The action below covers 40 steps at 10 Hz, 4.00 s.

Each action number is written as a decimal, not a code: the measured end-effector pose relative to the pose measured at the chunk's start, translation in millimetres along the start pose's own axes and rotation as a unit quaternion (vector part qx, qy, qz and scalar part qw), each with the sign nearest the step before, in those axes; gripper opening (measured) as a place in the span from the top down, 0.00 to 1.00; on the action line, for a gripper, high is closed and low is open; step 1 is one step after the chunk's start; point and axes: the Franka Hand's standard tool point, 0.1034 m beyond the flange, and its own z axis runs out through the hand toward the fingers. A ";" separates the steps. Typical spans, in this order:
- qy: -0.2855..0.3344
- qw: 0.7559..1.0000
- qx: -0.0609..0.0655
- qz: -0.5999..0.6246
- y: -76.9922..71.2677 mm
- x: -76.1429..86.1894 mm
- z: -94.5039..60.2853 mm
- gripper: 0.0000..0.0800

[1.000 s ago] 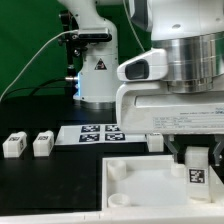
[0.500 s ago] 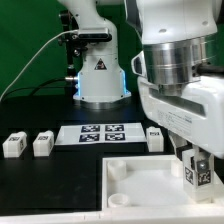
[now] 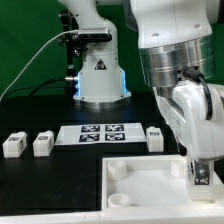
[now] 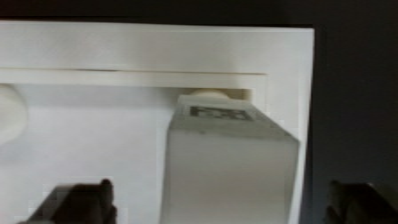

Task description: Assemble one leg

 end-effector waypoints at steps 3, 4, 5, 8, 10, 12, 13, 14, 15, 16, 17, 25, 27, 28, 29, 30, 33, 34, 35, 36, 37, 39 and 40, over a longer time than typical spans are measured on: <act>0.012 0.958 0.032 -0.284 -1.0 -12.7 3.9 0.19; 0.014 0.942 0.031 -0.334 -1.4 -10.8 4.2 0.19; 0.016 0.926 0.030 -0.377 -1.4 -9.4 4.3 0.19; 0.016 0.800 -0.011 -0.599 -1.9 -10.7 4.7 0.19; 0.019 0.814 -0.005 -0.581 -4.6 -10.7 5.1 0.31; 0.019 0.820 -0.005 -0.572 -4.5 -9.8 5.1 0.49; 0.020 0.856 -0.004 -0.516 -4.3 -7.3 5.4 0.62; 0.020 0.870 -0.004 -0.493 -4.0 -6.5 5.6 0.62; 0.020 0.910 -0.003 -0.413 -4.3 -5.4 5.1 0.62; 0.023 0.948 -0.005 -0.318 -4.9 -4.4 3.6 0.62; 0.022 0.973 -0.011 -0.228 -4.1 -4.6 3.4 0.62; -0.002 0.999 0.007 -0.040 -0.8 -10.3 11.4 0.27; -0.002 0.973 0.005 -0.230 3.0 -12.4 13.2 0.20; -0.002 0.966 0.005 -0.260 3.0 -11.6 13.4 0.19; -0.001 0.952 0.005 -0.307 3.0 -10.9 13.5 0.19; 0.000 0.938 0.004 -0.347 3.1 -10.4 13.7 0.19; 0.010 0.829 -0.012 -0.559 -2.2 -5.5 7.7 0.19; 0.012 0.832 -0.012 -0.555 -1.7 -4.9 9.0 0.19; 0.012 0.832 -0.012 -0.555 -1.7 -4.8 9.2 0.31; 0.011 0.847 -0.011 -0.531 -1.6 -5.3 9.3 0.52; 0.011 0.868 -0.010 -0.497 -1.4 -5.7 9.5 0.52; 0.012 0.906 -0.010 -0.424 -1.2 -4.3 9.6 0.63; 0.011 0.921 -0.009 -0.389 -1.2 -3.9 9.8 0.63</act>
Offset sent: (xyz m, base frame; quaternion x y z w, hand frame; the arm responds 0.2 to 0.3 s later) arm 0.0000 0.0000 0.0000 0.0000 0.0000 -0.2667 0.9638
